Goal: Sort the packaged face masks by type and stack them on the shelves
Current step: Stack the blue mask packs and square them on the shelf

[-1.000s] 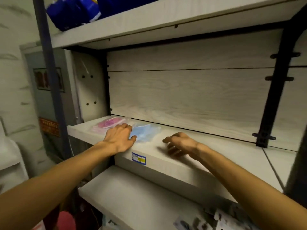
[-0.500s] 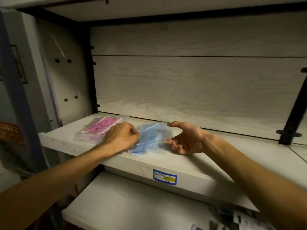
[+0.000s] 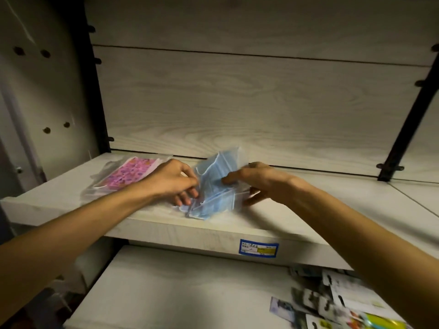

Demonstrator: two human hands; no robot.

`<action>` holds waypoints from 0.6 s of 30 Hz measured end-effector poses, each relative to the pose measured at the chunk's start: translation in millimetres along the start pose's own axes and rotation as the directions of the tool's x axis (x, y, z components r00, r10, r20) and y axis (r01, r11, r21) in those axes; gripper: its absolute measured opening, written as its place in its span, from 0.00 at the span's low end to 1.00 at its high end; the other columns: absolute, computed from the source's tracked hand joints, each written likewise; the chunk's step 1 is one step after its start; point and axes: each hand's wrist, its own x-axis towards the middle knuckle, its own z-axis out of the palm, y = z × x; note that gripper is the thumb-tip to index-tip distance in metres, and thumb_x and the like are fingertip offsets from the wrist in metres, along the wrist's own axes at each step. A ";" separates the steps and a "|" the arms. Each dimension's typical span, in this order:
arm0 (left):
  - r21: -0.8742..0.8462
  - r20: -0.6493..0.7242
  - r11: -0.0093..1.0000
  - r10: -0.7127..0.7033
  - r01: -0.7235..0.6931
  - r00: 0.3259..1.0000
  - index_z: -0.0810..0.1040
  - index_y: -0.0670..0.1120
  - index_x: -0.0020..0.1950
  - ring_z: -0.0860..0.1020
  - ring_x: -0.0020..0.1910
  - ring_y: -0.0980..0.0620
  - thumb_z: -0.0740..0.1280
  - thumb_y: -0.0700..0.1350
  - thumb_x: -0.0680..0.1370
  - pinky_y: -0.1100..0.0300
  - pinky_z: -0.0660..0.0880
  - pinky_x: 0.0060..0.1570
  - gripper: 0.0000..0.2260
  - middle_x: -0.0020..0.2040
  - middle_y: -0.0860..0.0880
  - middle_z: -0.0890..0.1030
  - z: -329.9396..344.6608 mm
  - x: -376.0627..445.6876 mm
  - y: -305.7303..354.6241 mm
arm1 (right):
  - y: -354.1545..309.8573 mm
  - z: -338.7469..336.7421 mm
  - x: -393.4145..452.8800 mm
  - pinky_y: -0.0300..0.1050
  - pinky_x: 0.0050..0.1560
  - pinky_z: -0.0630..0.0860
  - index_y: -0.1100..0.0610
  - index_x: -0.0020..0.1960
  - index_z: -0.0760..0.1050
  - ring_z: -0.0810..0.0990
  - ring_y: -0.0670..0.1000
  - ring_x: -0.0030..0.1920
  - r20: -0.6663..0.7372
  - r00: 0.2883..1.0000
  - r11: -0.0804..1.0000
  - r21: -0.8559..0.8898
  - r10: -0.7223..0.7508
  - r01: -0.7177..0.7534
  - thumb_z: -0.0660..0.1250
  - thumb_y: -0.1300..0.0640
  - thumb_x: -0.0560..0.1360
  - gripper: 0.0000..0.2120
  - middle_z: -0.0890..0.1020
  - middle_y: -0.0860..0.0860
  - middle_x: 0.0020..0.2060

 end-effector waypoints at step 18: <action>-0.489 0.078 0.872 0.011 0.028 0.997 0.77 0.38 0.64 0.81 0.45 0.42 0.79 0.59 0.63 0.54 0.78 0.42 0.37 0.53 0.37 0.84 60.2 82.1 64.3 | 56.6 -114.7 8.0 0.39 0.33 0.75 0.56 0.44 0.80 0.80 0.51 0.33 -0.118 0.928 0.919 0.145 -0.353 0.368 0.75 0.67 0.72 0.08 0.82 0.56 0.35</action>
